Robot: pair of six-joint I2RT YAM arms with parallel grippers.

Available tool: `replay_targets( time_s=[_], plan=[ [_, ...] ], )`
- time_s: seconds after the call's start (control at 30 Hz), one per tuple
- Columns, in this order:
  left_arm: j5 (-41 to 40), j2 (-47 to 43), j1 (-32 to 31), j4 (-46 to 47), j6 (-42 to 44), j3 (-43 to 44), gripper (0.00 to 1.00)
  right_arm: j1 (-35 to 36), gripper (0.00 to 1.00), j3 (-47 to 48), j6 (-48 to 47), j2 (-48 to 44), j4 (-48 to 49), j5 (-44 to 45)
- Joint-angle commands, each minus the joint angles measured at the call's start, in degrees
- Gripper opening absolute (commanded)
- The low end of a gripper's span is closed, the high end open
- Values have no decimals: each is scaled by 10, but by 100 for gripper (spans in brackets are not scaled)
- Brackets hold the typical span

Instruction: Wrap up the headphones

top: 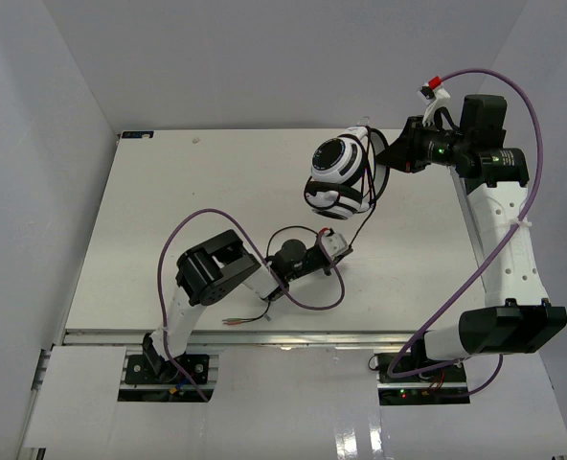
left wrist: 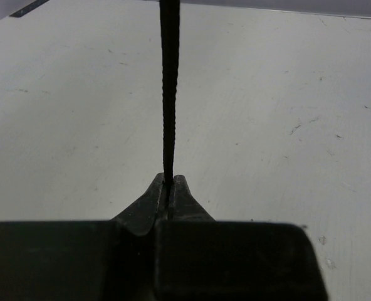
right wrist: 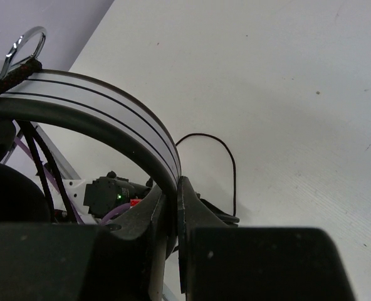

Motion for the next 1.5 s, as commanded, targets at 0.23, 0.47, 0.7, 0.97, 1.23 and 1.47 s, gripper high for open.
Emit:
replay_targets(
  time_s=[0.23,0.47,0.7,0.97,1.23,1.47],
  plan=[
    [110,-148,71,14,-86,-116,0,-4,8,16,-33,-12,10,-2],
    [193,-294,106,-60,-44,-195,0,-4,8,16,-59,-21,12,85],
    [218,-391,113,-154,12,-221,0,-4,8,7,-59,-9,25,110],
    [260,-325,143,-230,30,-175,0,-4,8,12,-53,-40,25,-6],
    [276,-279,179,-208,-10,-129,0,-2,8,20,-199,-81,-45,-132],
    [401,-301,228,-456,7,13,0,32,8,-96,-475,-163,-73,75]
  ],
)
